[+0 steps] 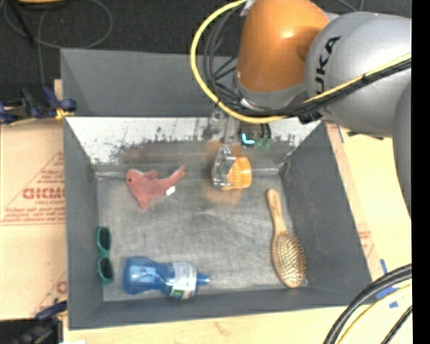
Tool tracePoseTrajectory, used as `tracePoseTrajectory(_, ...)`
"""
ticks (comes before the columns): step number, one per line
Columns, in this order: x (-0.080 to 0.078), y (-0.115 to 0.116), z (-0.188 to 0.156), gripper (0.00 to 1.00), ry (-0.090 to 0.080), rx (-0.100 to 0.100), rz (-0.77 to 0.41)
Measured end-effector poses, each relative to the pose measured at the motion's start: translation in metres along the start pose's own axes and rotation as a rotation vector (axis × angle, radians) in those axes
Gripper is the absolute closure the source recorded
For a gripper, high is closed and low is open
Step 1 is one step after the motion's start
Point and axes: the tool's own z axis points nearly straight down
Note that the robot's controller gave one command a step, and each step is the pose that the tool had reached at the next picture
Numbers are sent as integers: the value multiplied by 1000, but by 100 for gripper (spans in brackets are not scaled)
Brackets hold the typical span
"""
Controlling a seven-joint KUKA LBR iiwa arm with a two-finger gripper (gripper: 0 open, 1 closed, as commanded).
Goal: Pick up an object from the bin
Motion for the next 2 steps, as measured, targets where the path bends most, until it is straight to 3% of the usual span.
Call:
tracePoseTrajectory(1,-1,0,-6,0,-9,-1,1)
tracePoseTrajectory(2,7,21,63,0,-12,1,-34)
